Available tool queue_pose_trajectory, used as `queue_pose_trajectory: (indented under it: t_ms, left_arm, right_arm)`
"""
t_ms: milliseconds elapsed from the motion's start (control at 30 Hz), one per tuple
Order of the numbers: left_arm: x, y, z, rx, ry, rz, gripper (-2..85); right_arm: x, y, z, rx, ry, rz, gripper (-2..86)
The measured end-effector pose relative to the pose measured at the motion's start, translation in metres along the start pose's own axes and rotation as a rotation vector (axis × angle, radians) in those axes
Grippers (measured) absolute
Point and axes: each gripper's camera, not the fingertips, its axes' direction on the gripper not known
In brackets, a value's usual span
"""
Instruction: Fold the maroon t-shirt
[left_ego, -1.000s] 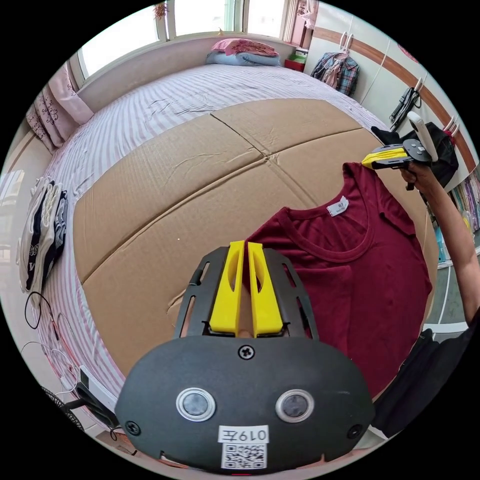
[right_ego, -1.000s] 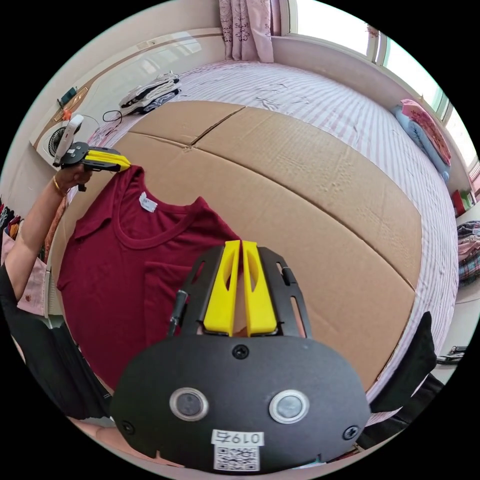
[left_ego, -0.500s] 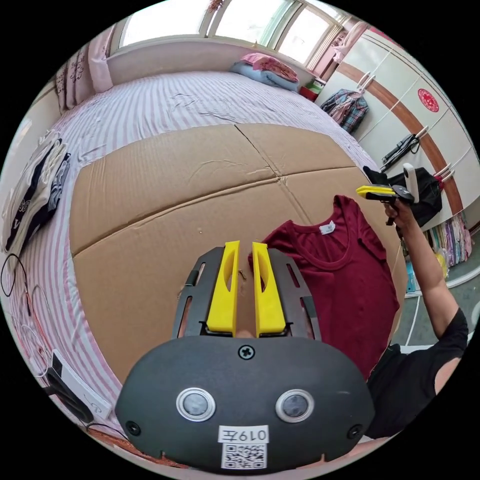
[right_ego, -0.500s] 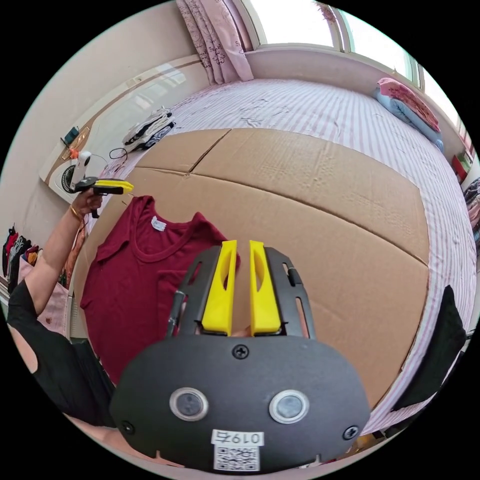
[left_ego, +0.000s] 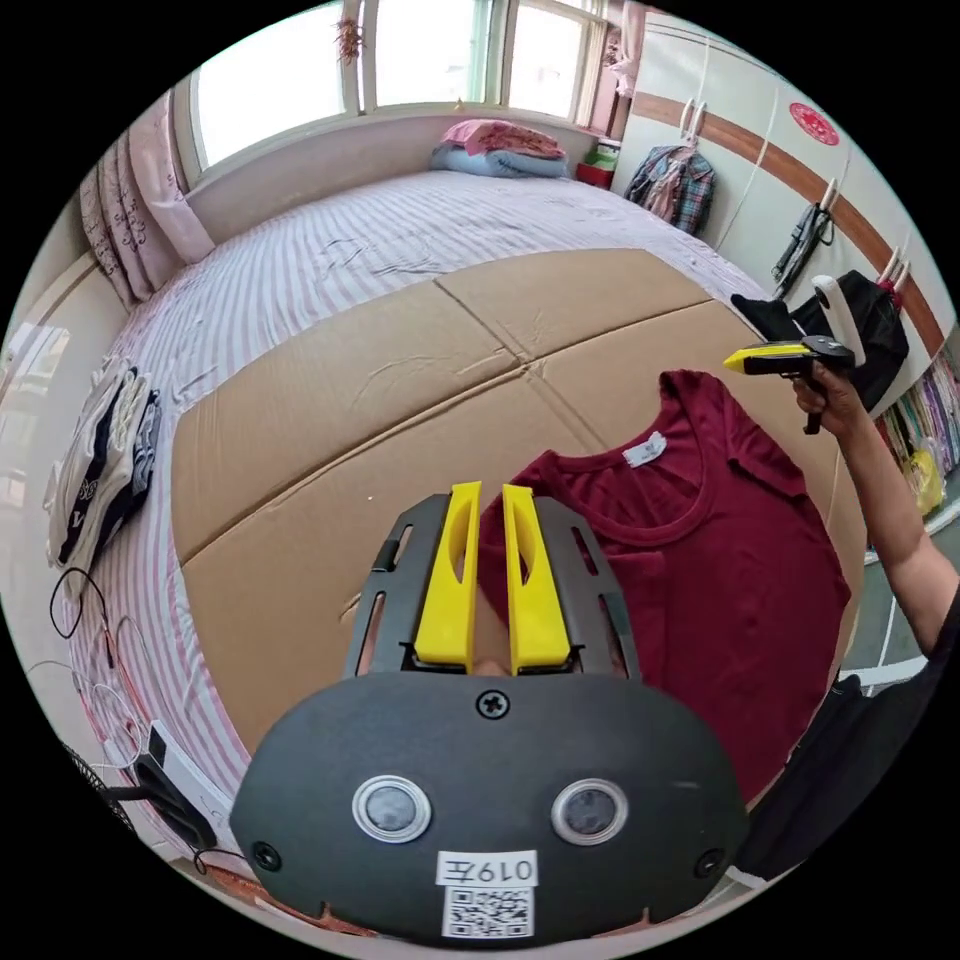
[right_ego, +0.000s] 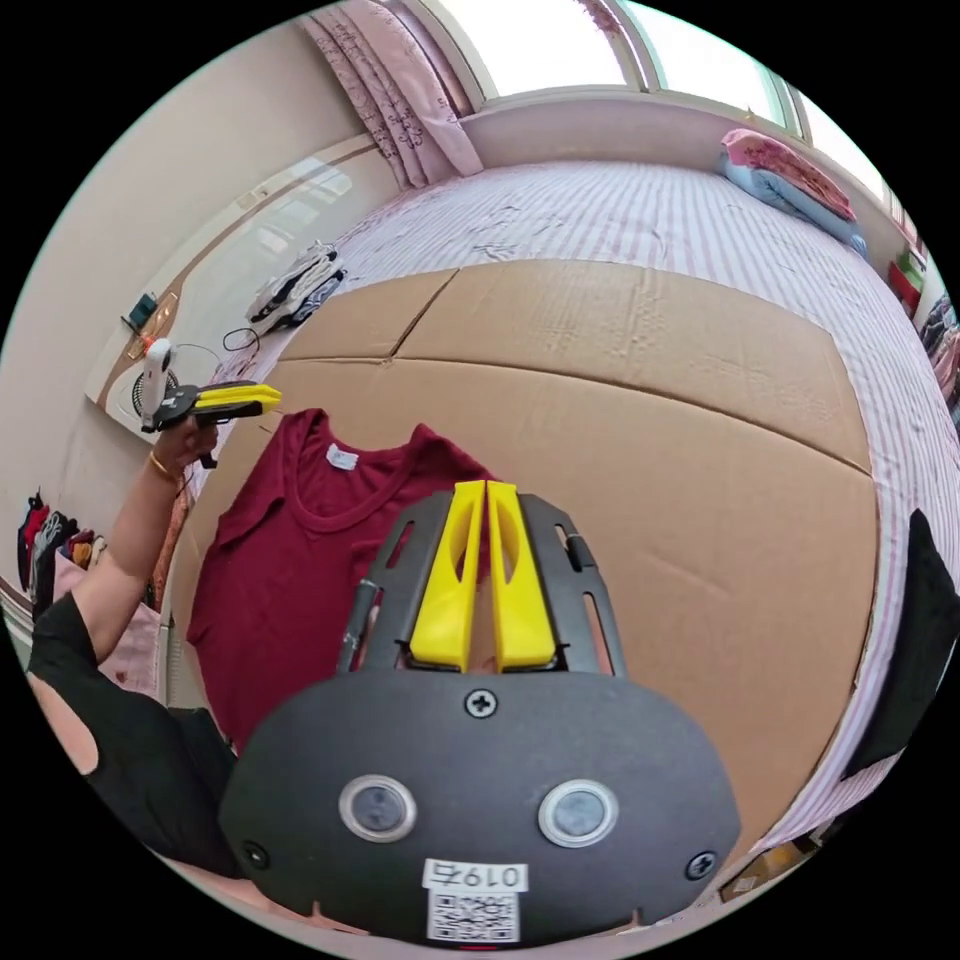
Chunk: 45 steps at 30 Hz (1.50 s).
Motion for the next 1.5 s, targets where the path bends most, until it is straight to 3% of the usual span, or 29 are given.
queue_pose_trajectory:
  t_ms: [167, 367, 733, 1300, 1500]
  left_arm:
    - [0.078, -0.034, 0.021, 0.03, 0.129, 0.168, 0.9]
    - [0.141, -0.071, 0.065, -0.025, 0.417, 0.171, 1.1]
    - [0.205, -0.089, 0.116, -0.095, 0.334, 0.111, 2.3]
    - [0.237, -0.1, 0.146, -0.041, 0.496, 0.04, 1.3]
    - [0.243, -0.101, 0.164, -0.104, 0.489, -0.012, 1.4]
  right_arm:
    - [-0.088, 0.055, -0.005, 0.016, 0.044, -0.203, 1.7]
    - [-0.163, 0.101, 0.015, -0.018, 0.212, -0.318, 6.8]
    - [-0.193, 0.166, 0.029, -0.016, 0.205, -0.253, 5.9]
    - [-0.272, 0.253, 0.048, 0.049, 0.228, -0.27, 7.5]
    - [-0.302, 0.283, 0.058, 0.057, 0.261, -0.268, 7.9]
